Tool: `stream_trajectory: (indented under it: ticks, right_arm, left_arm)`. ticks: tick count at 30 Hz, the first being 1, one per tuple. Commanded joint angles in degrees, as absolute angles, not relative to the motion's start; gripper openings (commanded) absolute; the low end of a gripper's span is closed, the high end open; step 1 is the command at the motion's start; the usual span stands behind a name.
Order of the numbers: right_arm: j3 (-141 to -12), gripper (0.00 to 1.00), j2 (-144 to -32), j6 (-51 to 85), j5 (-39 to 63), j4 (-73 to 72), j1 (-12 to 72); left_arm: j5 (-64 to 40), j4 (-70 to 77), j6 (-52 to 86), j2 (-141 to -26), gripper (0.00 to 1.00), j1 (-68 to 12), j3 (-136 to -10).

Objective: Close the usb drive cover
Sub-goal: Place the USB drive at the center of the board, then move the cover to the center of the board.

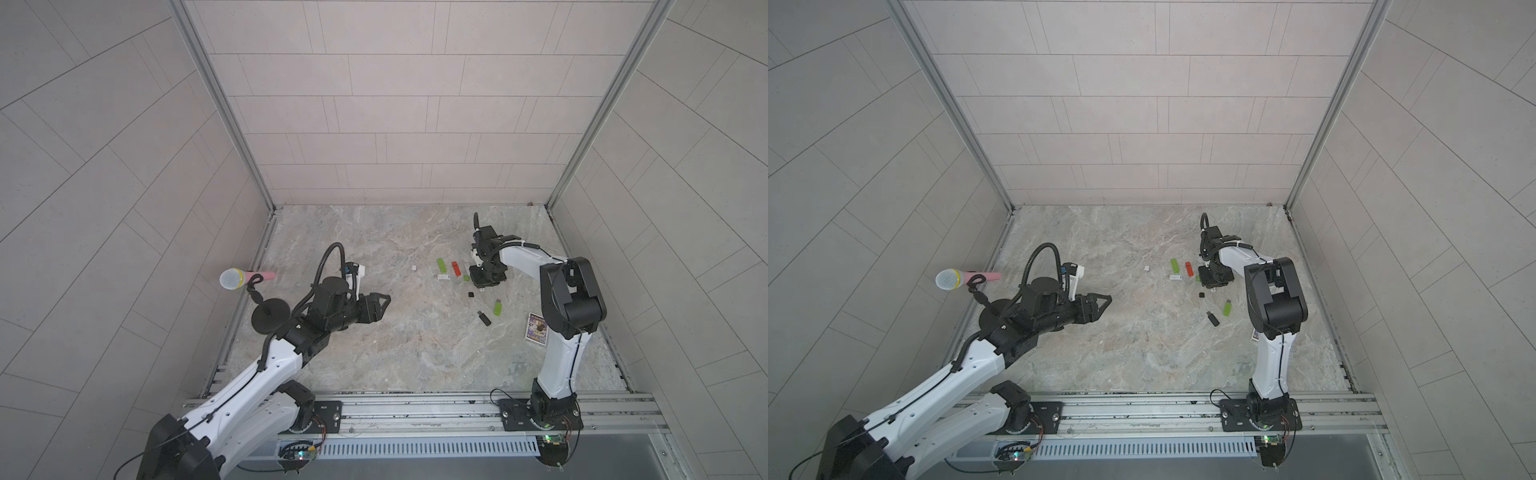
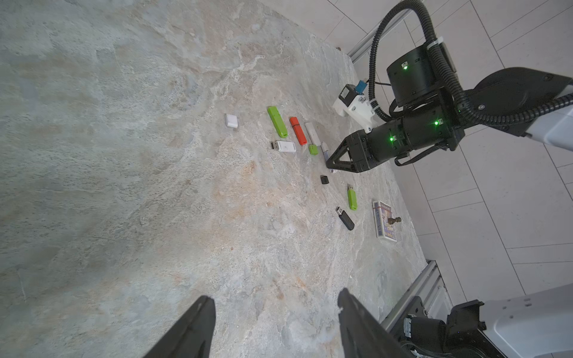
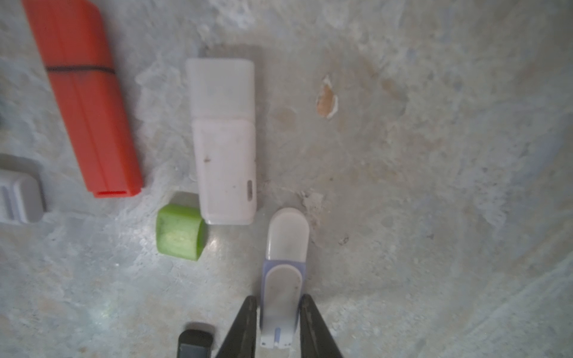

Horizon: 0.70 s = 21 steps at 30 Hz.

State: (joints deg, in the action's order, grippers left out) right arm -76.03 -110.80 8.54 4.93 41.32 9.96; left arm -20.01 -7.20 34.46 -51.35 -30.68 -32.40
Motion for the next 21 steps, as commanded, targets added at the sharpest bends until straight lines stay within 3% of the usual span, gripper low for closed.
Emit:
stream_trajectory:
  ticks: [1,13,21]
  right_arm:
    - [-76.45,0.31,-107.03,8.63,5.25,43.78,9.76]
    - [-73.33,0.33,-101.53,8.44,7.35,46.28,13.89]
    - [-71.72,0.36,-104.18,10.11,5.81,45.19,15.77]
  left_arm:
    - [-19.26,-6.8,33.18,-50.75,0.69,-30.41,-31.72]
    - [-19.24,-6.41,33.2,-51.06,0.7,-30.26,-31.29]
    - [-19.78,-6.65,33.37,-50.87,0.7,-30.22,-31.6]
